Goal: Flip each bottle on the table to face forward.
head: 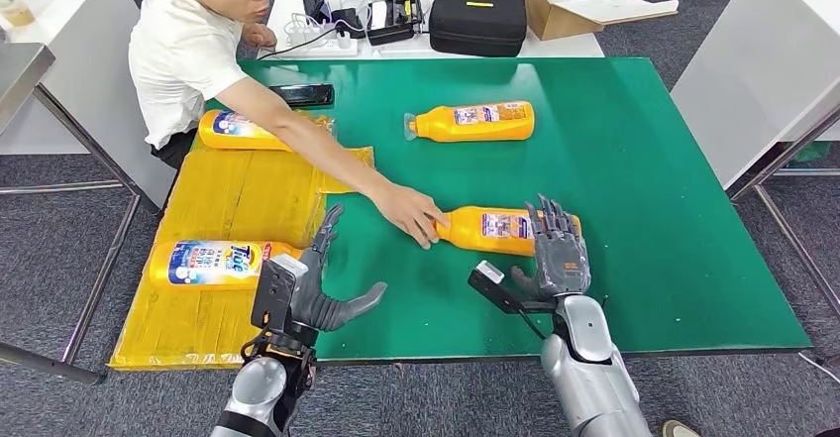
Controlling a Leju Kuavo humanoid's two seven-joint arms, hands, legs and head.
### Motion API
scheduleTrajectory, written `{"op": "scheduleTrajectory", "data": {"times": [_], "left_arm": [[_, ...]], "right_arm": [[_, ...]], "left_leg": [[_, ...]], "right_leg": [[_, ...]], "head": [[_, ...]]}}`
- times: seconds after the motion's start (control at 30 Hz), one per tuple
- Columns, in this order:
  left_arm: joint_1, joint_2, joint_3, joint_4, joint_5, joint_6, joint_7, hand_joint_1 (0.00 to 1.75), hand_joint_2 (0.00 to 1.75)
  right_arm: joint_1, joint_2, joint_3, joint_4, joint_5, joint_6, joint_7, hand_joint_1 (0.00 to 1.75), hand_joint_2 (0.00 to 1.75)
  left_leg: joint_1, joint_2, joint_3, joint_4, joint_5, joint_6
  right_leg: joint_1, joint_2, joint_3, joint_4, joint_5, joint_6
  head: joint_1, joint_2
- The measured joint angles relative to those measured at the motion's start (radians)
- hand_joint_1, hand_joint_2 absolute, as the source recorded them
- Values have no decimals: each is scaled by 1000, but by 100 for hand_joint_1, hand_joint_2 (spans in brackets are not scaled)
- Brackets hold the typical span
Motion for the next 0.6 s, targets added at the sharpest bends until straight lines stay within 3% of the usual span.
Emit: {"op": "scheduleTrajectory", "data": {"times": [0.6], "left_arm": [[12,0,-2,-16,-12,0,-9,0,175]], "right_arm": [[22,-8,-1,-15,24,17,10,0,175]], "left_leg": [[0,0,0,0,0,0]], "right_leg": [[0,0,0,0,0,0]], "head": [[0,0]]}}
